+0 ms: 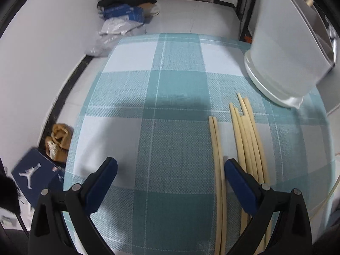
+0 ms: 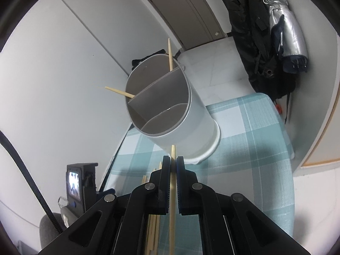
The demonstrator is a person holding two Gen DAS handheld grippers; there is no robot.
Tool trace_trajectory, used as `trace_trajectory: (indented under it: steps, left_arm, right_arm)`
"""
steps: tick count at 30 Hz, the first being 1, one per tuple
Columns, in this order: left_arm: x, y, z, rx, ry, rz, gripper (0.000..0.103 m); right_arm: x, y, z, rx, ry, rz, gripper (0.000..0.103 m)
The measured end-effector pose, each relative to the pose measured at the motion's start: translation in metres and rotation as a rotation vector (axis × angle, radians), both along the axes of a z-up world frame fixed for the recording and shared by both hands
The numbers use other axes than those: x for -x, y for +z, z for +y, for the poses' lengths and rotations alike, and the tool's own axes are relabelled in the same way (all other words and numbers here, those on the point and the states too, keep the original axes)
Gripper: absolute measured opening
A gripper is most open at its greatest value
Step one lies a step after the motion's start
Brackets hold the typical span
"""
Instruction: Organize utensils
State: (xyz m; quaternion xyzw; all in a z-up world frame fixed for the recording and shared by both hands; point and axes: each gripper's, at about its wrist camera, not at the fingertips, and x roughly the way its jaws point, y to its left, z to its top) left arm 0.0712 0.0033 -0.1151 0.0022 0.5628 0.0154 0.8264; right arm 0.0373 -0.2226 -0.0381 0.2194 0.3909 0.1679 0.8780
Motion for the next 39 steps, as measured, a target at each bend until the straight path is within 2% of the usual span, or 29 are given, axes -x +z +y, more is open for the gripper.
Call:
trace_trajectory:
  steps: [3,4,13,19,22,26,33,35,38,39]
  left_arm:
    - [-0.002,0.004,0.005,0.071,0.028,-0.001,0.089]
    - [-0.004,0.006,0.005,0.072,0.035,-0.003,0.089]
    - [-0.004,-0.001,0.000,-0.006,0.040,0.008,0.089]
    - [-0.003,0.011,0.016,0.074,0.076,-0.029,0.089]
    - [-0.007,0.003,0.016,0.025,0.091,0.003,0.089]
    - [-0.008,-0.001,0.020,0.062,0.100,0.023,0.089]
    - [-0.011,0.001,0.016,0.048,0.077,0.035,0.089]
    - [-0.014,-0.002,0.009,0.003,0.054,0.046,0.089]
    - [-0.016,-0.001,0.007,0.006,0.046,0.037,0.089]
    - [-0.017,0.000,0.007,0.007,0.047,0.032,0.085]
  right_arm:
    - [-0.001,0.001,-0.002,-0.011,-0.002,-0.003,0.005]
    - [-0.001,0.001,-0.002,-0.013,-0.005,-0.004,0.005]
    - [0.001,0.006,-0.002,-0.014,-0.004,-0.022,0.005]
    - [0.001,0.006,-0.001,-0.014,-0.005,-0.023,0.005]
    - [0.001,0.006,0.000,-0.011,-0.004,-0.025,0.005]
    - [0.001,0.006,0.000,-0.011,-0.004,-0.026,0.005]
    - [0.000,0.005,0.001,-0.005,-0.008,-0.025,0.005]
    - [0.000,0.005,0.002,-0.006,-0.007,-0.025,0.005]
    - [-0.001,0.005,0.001,-0.005,-0.007,-0.023,0.005]
    - [-0.001,0.005,0.001,-0.005,-0.007,-0.023,0.005]
